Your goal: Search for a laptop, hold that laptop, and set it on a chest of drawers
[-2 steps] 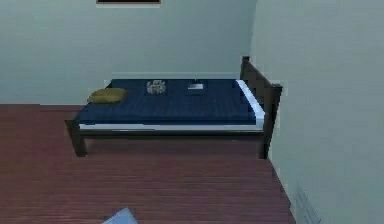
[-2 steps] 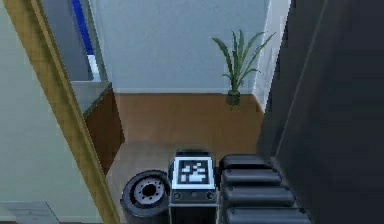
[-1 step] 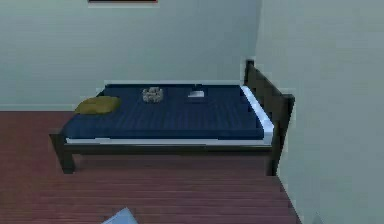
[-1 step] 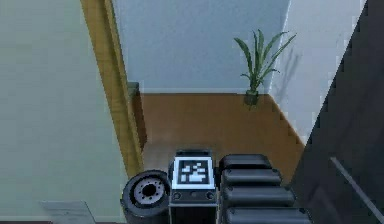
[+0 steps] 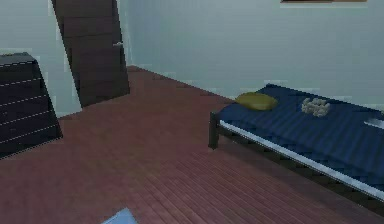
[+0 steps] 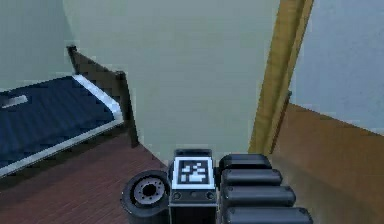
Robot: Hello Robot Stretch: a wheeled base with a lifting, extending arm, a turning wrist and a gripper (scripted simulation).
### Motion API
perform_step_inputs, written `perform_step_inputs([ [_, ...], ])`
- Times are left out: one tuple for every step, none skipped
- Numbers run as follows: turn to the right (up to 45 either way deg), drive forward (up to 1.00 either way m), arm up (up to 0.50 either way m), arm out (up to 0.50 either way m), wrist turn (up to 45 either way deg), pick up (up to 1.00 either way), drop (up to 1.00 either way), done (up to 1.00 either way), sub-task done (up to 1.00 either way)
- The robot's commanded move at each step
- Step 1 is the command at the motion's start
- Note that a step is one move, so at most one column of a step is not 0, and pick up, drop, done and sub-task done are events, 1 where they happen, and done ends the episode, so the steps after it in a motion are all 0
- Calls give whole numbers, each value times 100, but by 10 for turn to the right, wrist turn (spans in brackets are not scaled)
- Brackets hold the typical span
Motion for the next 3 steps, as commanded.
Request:
perform_step_inputs([
  [-180, 0, 0, 0, 0, 0, 0, 0, 0],
  [0, 45, 0, 0, 0, 0, 0, 0, 0],
  [-450, 0, 0, 0, 0, 0, 0, 0, 0],
])
